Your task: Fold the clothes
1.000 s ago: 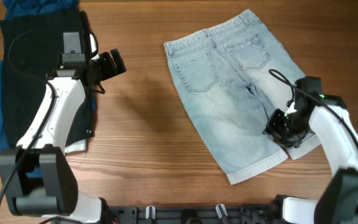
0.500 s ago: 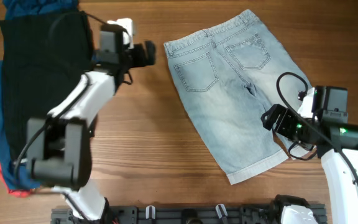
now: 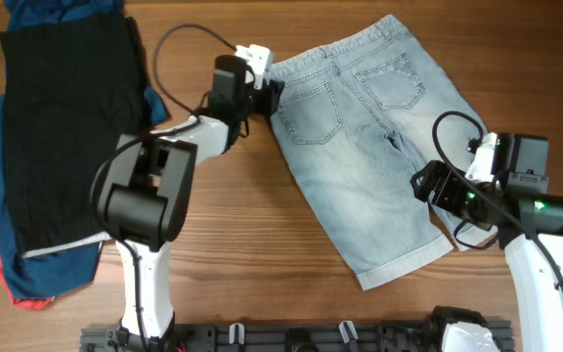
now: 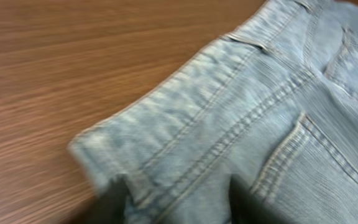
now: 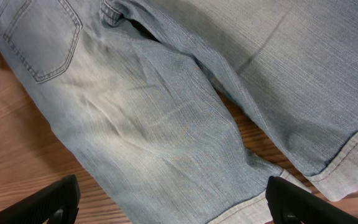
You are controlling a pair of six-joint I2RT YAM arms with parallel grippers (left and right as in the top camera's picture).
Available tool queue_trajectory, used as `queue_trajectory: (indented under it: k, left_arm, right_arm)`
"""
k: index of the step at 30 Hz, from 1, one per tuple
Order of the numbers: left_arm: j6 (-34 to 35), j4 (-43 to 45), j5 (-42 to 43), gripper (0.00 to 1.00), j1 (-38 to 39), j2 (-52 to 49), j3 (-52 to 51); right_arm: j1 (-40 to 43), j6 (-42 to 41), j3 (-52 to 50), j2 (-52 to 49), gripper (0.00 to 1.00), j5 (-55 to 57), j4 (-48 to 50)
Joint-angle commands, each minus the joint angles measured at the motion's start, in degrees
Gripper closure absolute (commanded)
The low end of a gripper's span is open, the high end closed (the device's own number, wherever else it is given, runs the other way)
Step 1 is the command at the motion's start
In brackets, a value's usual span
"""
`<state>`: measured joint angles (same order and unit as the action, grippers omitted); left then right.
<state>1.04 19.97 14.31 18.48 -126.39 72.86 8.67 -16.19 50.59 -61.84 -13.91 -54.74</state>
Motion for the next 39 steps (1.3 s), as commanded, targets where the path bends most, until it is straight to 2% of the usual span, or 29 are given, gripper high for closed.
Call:
queue_trajectory:
  k: [1, 4, 8, 11, 14, 18, 20, 25, 26, 31, 36, 39]
  left_arm:
    - [-3.87, 0.39, 1.33, 0.67, 1.07, -3.13, 3.30]
    - [-4.02, 0.35, 1.03, 0.69, 1.07, -4.68, 3.89]
    - [-6.69, -4.17, -8.22, 0.84, 0.76, -5.86, 3.89]
    - [-9.90, -8.33, -14.05, 0.86, 0.44, -6.51, 3.89]
    - [-9.77, -15.61, -18.84, 0.89, -0.48, -6.54, 3.89]
    - [-6.23, -29.27, -19.30, 0.89, -2.64, -6.54, 3.89]
    - [-0.28, -33.68, -21.70, 0.87, -4.22, -6.49, 4.42]
    - [13.27, -58.10, -20.61, 0.87, -9.40, -5.99, 12.11]
    - [14.21, -60.65, -19.76, 0.87, -10.12, -5.99, 12.57]
    - [14.84, -79.32, -7.50, 0.78, -15.04, -5.99, 12.96]
    - [14.60, -92.94, -6.43, 0.89, -15.72, -5.99, 12.87]
    - [14.19, -97.04, -7.76, 0.86, -15.32, -5.99, 12.37]
  right_arm:
    - [-0.20, 0.57, -0.13, 0.57, 0.04, -0.79, 0.48]
    - [-0.20, 0.52, -0.13, 0.57, 0.04, -0.81, 1.40]
    - [-0.20, -0.39, -0.13, 0.57, 0.04, -1.07, 1.62]
    - [-0.20, -0.44, -0.13, 0.57, 0.04, -1.20, 1.97]
    - [-0.20, -0.50, -0.13, 0.57, 0.04, -1.27, 2.27]
    - [-0.20, -0.50, -0.13, 0.46, 0.04, -1.66, 3.58]
    - [-0.20, -0.48, -0.13, 0.26, 0.04, -1.64, 4.87]
    - [-0.20, -0.50, -0.13, -2.08, 0.04, -1.66, 8.74]
    - [-0.20, -0.48, -0.13, -2.73, 0.04, -1.66, 9.33]
    - [-0.98, -0.33, -0.13, -9.53, 0.05, -1.62, 16.09]
    - [-1.38, -0.31, 0.81, -17.90, 0.05, -3.08, 26.73]
    - [-1.36, 0.92, 3.06, -21.46, 0.05, -2.45, 29.22]
